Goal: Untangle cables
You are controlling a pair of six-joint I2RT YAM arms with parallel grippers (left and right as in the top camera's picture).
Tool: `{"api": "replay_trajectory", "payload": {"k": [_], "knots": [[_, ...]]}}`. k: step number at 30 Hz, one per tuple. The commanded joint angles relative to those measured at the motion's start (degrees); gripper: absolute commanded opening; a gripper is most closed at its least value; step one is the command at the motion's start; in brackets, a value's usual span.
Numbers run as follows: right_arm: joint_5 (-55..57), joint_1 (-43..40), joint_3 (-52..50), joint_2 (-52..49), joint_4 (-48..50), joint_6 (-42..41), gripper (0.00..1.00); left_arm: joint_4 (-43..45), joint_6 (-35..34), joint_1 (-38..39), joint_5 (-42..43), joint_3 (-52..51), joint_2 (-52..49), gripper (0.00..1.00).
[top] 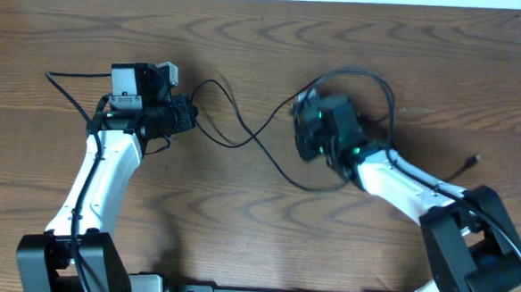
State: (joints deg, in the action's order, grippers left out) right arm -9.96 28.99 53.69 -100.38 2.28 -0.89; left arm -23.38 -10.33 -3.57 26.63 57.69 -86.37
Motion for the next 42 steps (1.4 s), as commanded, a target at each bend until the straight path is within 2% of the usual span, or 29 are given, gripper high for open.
{"api": "replay_trajectory", "payload": {"k": [1,6,12,17,20,24,29,32,35,37,39,42], "knots": [[-4.2,-1.7,7.4,5.4,0.4,-0.3,0.01,-0.4,0.0,0.2,-0.3,1.2,0.3,0.08],[-4.2,-5.2,12.7,11.5,0.4,-1.1,0.01,-1.0,0.0,0.2,-0.3,1.2,0.3,0.07],[-3.5,-12.4,13.5,20.4,-0.6,-1.4,0.01,-1.0,0.0,0.2,-0.9,1.2,0.3,0.08],[11.7,-20.3,13.5,23.7,-9.0,-1.4,0.01,-2.2,0.0,0.1,-14.8,1.2,0.3,0.08],[16.5,-23.3,13.5,23.1,-16.5,-2.6,0.01,-3.0,0.0,0.1,-17.3,1.2,0.3,0.08],[16.5,-24.9,13.3,21.3,-27.0,-2.9,0.01,-4.3,0.0,0.1,-17.3,1.2,0.3,0.08],[15.2,-24.8,13.2,17.3,-34.0,-3.6,0.01,-4.8,0.0,0.1,-17.3,1.2,0.3,0.08],[22.5,-25.0,13.2,13.9,-37.4,-3.7,0.01,-5.1,0.0,0.1,-17.3,1.2,0.3,0.08],[38.6,-25.0,13.2,10.1,-41.8,-10.4,0.01,-5.8,0.0,0.1,-17.3,1.2,0.3,0.08],[44.6,-25.0,13.2,7.9,-44.7,-16.0,0.01,-6.1,0.0,0.1,-17.3,1.2,0.3,0.08],[44.7,-25.0,13.2,5.7,-46.8,-19.7,0.05,-6.1,0.0,0.1,-17.3,1.2,0.3,0.08],[37.9,-25.0,13.2,2.9,-48.0,-21.0,0.06,-6.2,0.0,0.1,-17.2,1.2,0.3,0.08]]}}
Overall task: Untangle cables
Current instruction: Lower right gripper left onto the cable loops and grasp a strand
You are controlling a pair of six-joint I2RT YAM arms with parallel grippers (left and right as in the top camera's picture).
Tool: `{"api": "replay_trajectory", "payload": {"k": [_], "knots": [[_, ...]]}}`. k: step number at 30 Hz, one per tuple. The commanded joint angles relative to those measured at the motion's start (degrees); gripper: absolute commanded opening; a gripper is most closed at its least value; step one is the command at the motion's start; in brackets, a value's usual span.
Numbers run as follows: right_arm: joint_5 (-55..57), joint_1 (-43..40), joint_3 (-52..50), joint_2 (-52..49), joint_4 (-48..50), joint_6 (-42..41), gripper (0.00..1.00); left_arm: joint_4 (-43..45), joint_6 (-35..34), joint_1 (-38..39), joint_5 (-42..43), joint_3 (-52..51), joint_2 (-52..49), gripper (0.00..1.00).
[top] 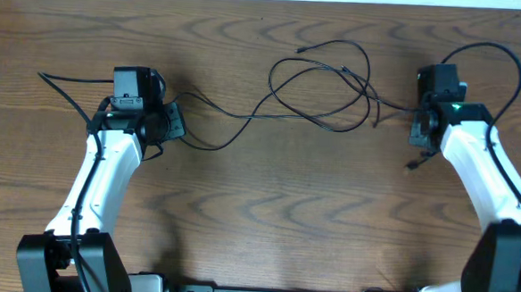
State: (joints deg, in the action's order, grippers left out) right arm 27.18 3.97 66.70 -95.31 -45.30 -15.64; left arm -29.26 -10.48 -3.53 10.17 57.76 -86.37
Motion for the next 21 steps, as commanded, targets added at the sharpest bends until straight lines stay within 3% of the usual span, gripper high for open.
{"api": "replay_trajectory", "payload": {"k": [1,6,7,10,13,15,21], "knots": [[-2.6,0.0,0.2,-2.8,-0.4,-6.2,0.08,-0.5,0.1,0.1,-0.8,1.1,0.3,0.08],[-15.1,0.0,0.5,-3.5,-0.1,-6.2,0.29,-0.7,0.1,0.1,-0.8,1.1,0.3,0.08],[-16.5,0.0,1.2,-2.7,-0.2,-6.2,0.43,-0.7,0.1,0.1,-0.8,1.1,0.3,0.08],[-19.6,0.0,3.6,0.0,-0.7,-4.6,0.64,-0.7,0.1,0.1,-0.8,1.1,0.3,0.08],[-25.0,0.0,6.2,3.7,-0.7,-3.6,0.93,-0.7,0.1,0.1,-0.8,1.1,0.3,0.08],[-28.1,0.0,7.0,5.9,0.2,-3.6,0.99,-0.7,-0.1,0.1,-0.8,1.1,0.3,0.08],[-32.5,1.2,7.1,8.9,4.0,-3.7,0.99,-0.7,-2.6,0.1,-0.8,1.1,0.3,0.08]]}}
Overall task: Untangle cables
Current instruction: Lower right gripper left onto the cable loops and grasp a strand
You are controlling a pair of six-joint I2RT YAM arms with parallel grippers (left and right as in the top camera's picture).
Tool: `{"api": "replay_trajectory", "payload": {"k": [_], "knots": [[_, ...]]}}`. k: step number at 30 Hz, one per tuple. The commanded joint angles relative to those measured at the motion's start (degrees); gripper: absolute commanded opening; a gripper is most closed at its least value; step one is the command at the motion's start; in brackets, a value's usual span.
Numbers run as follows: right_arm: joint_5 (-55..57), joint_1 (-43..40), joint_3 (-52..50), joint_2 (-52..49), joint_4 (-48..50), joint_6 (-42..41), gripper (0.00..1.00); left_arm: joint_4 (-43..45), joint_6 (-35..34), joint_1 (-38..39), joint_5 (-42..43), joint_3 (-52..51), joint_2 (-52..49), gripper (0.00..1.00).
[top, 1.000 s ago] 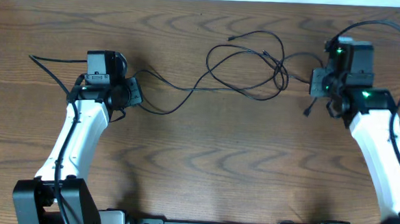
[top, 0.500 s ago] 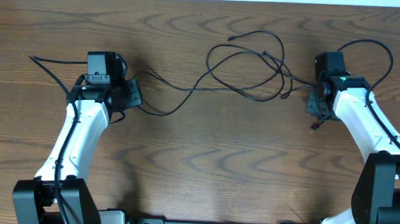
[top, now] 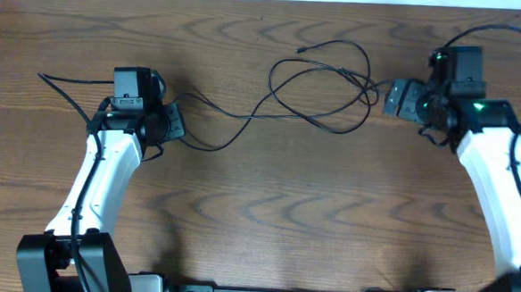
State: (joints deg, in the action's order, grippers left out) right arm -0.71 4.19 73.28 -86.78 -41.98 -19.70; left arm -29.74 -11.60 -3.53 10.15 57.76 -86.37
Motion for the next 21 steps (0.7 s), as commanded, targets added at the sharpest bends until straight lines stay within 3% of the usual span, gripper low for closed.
{"api": "replay_trajectory", "payload": {"k": [1,4,7,9,14,18,21], "knots": [[-5.1,1.2,0.4,0.1,1.0,0.4,0.99,-0.2,-1.4,0.1,-0.8,1.1,0.3,0.08],[-6.3,1.9,-0.4,-0.9,1.2,1.4,0.99,-0.2,-1.4,0.1,-0.8,1.1,0.3,0.08],[-6.2,2.0,-0.9,-1.4,-2.6,10.3,0.99,-0.2,-1.4,0.1,-0.8,1.1,0.3,0.08],[-3.9,2.1,-0.9,-1.3,-9.0,17.8,0.99,-0.2,-1.4,0.1,-0.8,1.1,0.3,0.08],[-3.9,2.0,-0.9,-1.3,-23.0,26.0,0.99,0.1,-1.4,0.1,-0.8,1.1,0.3,0.08],[-1.2,2.0,-0.9,-1.3,-27.8,26.5,0.99,0.5,-1.4,0.1,-0.8,1.1,0.3,0.08],[0.2,2.0,-0.9,-1.3,-23.9,19.8,0.99,0.5,-1.4,0.1,-0.8,1.1,0.3,0.08]]}}
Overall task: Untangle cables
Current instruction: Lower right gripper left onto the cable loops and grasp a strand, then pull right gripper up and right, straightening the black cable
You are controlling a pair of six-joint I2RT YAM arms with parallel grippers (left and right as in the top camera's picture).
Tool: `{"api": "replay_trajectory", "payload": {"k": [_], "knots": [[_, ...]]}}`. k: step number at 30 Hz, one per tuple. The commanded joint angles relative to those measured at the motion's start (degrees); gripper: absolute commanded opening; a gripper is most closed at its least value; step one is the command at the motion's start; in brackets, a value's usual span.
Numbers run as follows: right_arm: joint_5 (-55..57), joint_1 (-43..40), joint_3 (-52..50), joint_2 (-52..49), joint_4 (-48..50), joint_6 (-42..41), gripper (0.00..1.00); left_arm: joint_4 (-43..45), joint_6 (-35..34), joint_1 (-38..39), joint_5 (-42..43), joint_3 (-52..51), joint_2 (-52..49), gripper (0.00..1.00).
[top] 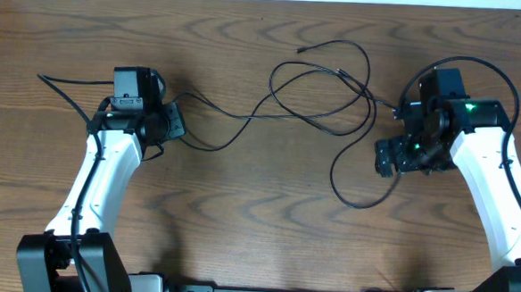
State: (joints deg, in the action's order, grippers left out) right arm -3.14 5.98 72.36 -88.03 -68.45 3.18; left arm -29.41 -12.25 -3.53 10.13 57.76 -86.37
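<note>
A thin black cable (317, 86) lies in crossing loops across the far middle of the table, one free end at the top (299, 50). To the left it runs to my left gripper (176, 122), which looks shut on it. On the right, a slack strand (339, 181) curves toward the front and back up to my right gripper (383, 158). That gripper points left and appears shut on the strand. The fingers of both are small and dark in the overhead view.
A white cable shows at the right edge. The brown wooden table (256, 235) ends at a white strip along the back. A black lead (58, 79) trails left from the left arm. The arm bases stand at the front corners.
My right gripper was at the right end of the loops, further back. Now it is nearer the front, and a new slack curve of cable hangs from the loops to it. The left arm has not moved.
First my right gripper was at the table's middle on the bunched cable, with the left gripper holding the other side. Then the right arm was far right, the cable spread into wide loops, and the left gripper slightly further left. Then the right gripper was at the loops' right end, now lower with a strand.
</note>
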Motion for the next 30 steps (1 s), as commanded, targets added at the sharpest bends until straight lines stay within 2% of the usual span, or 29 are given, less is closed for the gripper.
{"api": "replay_trajectory", "payload": {"k": [1,5,6,8,11,13,18,25,27,30], "knots": [[2.6,0.2,0.0,0.0,5.3,-6.7,0.99,0.1,-0.8,0.1,-0.7,1.1,0.3,0.08],[1.9,0.2,-0.1,-0.4,17.9,-26.6,0.99,0.1,-1.0,0.1,-0.7,1.1,0.3,0.08],[0.4,0.4,-0.2,-1.2,23.7,-29.4,0.99,0.1,-1.4,0.1,-0.8,1.1,0.3,0.08],[-0.5,0.8,-0.2,-2.7,29.3,-24.5,0.99,0.1,-1.6,0.1,-0.7,1.1,0.3,0.08],[-0.2,1.5,-0.2,-6.7,36.9,-10.1,0.99,0.1,-1.6,0.1,-0.7,1.1,0.3,0.08],[-0.2,1.5,-0.2,-10.0,40.5,-5.0,0.99,0.1,-1.6,0.1,-0.7,1.1,0.3,0.08],[-2.0,1.2,-0.2,-18.8,45.0,-1.3,0.99,0.0,-1.6,0.1,-0.7,1.1,0.3,0.08],[-5.8,1.2,-0.2,-26.8,48.8,-1.0,0.98,0.0,-1.6,0.1,-0.7,1.1,0.3,0.08],[-6.5,1.2,-0.2,-27.8,48.8,-1.0,0.91,0.1,-1.6,0.1,-0.7,1.1,0.3,0.08],[-6.5,1.2,-0.2,-29.1,48.1,-1.0,0.74,0.1,-2.0,0.1,-0.7,1.1,0.3,0.08]]}}
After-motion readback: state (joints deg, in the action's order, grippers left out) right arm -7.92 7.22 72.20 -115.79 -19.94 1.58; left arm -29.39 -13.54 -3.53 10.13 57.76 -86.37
